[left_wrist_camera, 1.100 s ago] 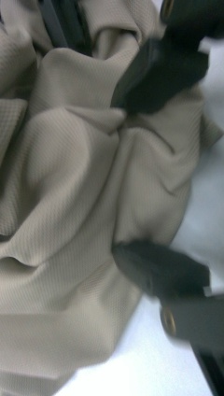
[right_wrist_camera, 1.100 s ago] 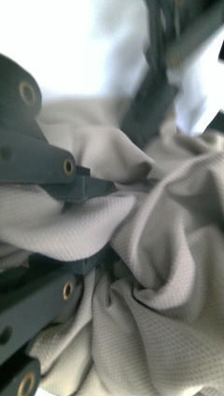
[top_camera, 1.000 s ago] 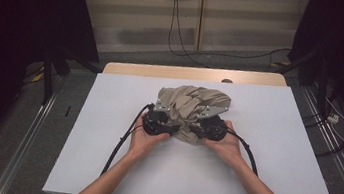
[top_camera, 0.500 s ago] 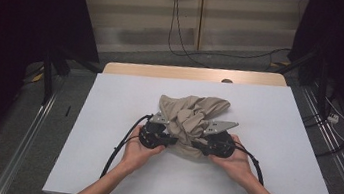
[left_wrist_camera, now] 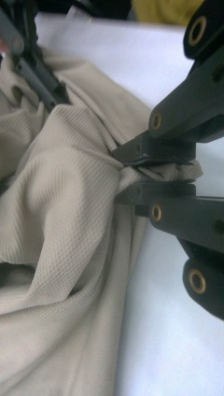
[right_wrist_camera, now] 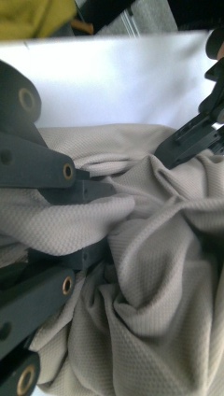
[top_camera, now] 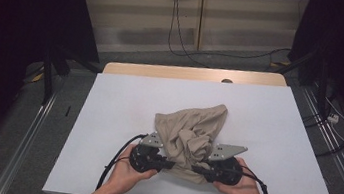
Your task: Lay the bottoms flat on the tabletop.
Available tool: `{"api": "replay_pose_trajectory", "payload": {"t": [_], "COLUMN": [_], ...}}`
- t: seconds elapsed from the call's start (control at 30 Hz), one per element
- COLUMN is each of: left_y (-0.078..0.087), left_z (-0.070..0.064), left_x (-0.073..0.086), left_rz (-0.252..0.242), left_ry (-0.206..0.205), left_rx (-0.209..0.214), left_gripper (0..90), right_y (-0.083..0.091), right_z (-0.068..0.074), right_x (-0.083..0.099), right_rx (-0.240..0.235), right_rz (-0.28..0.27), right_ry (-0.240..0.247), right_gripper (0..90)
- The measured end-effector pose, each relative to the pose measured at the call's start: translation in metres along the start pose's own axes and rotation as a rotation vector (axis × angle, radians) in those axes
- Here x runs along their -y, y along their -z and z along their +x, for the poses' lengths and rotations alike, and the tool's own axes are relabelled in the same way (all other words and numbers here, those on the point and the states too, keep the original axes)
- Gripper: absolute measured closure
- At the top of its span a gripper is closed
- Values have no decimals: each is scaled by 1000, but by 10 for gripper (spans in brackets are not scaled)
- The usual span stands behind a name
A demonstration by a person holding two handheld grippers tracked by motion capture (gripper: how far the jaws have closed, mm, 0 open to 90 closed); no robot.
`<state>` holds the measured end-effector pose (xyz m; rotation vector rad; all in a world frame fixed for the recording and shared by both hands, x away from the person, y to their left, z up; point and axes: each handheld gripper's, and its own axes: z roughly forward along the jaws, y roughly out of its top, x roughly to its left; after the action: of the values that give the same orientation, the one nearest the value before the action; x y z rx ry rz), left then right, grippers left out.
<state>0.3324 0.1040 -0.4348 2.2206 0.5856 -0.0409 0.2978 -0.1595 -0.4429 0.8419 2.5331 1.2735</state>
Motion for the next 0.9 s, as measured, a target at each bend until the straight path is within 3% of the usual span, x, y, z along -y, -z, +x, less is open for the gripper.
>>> {"api": "replay_pose_trajectory", "payload": {"t": [0.03,0.2,0.23,0.27,0.33,0.37,0.4,0.43,0.47,0.5,0.57,0.7,0.8,0.83,0.9], "left_y": [6,17,20,20,21,23,23,26,26,28,31,28,16,10,0], "left_z": [-6,-17,-18,-18,-16,-13,-13,-12,-12,-11,-8,2,5,5,4], "left_x": [5,15,18,18,20,17,17,14,14,12,8,4,1,2,4], "left_rz": [-1,-8,-12,-12,-30,-56,-56,-92,-92,-118,-140,-168,-126,-104,-77], "left_ry": [3,8,18,18,26,38,38,30,30,30,35,47,-12,-21,-25], "left_rx": [12,19,7,7,-11,-30,-30,-44,-44,-61,-115,-118,-122,-128,-147], "left_gripper": [832,832,828,818,780,632,597,563,528,528,438,396,464,506,463], "right_y": [5,13,16,16,22,28,28,35,35,37,46,54,36,14,6], "right_z": [9,22,26,26,25,19,19,11,11,8,0,-16,-30,-40,-44], "right_x": [6,10,11,11,10,7,7,5,5,4,-1,-16,-28,-31,-31], "right_rx": [-9,-29,-8,-8,6,31,31,81,81,95,132,169,184,149,154], "right_rz": [0,-16,-15,-15,-35,-67,-67,-93,-93,-104,-138,-191,-144,-96,-71], "right_ry": [-6,-18,-1,-1,1,-25,-25,-37,-37,-38,-46,-46,2,-10,-2], "right_gripper": [765,705,575,575,451,304,304,272,272,257,271,327,343,295,277]}}
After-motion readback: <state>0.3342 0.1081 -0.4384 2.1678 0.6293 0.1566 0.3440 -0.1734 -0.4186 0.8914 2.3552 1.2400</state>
